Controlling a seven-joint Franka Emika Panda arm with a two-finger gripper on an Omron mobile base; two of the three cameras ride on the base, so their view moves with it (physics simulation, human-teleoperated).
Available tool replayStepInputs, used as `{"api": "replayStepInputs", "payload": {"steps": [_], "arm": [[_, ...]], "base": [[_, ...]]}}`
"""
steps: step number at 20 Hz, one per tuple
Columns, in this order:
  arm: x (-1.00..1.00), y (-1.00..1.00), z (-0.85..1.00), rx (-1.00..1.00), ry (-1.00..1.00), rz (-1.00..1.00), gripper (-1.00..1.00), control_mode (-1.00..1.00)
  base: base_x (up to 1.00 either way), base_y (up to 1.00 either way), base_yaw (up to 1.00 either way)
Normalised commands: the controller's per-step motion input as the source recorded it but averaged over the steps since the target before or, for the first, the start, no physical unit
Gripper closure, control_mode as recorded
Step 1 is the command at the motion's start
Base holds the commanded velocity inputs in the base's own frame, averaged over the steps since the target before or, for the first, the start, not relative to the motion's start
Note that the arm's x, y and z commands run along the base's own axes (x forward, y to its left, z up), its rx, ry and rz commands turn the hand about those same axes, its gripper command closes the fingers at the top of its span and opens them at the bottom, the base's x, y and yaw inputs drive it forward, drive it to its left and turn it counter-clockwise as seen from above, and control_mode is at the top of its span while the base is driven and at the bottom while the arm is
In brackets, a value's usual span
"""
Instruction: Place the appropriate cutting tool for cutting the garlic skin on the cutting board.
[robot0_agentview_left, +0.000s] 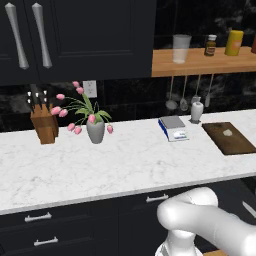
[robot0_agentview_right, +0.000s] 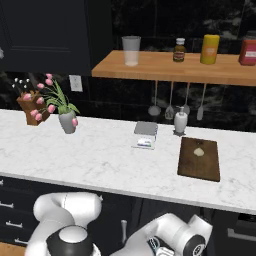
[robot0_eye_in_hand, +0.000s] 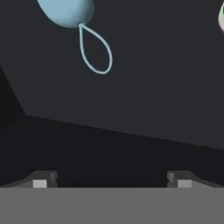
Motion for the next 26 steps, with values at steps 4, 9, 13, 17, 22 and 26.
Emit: {"api": "replayStepInputs", "payload": {"steps": [4,9,13,17,22,26], "arm": [[0.31,-0.21,0.35,0.0,0.03,0.02,-1.0,-1.0],[0.4,-0.3,0.02,0.0,0.0,0.04,-1.0,-1.0],[0.55,-0.26,-0.01,0.0,0.0,0.06,-1.0,-1.0],[0.5,-0.05,-0.03,0.0,0.0,0.02,-1.0,-1.0],[0.25,0.0,-0.18,0.0,-0.06,0.0,-1.0,-1.0],[0.15,0.0,-0.27,-0.01,-0.14,0.0,-1.0,-1.0]], "base": [[0.0,0.0,0.0],[0.0,0.0,0.0],[0.0,0.0,0.0],[0.0,0.0,0.0],[0.0,0.0,0.0],[0.0,0.0,0.0]]}}
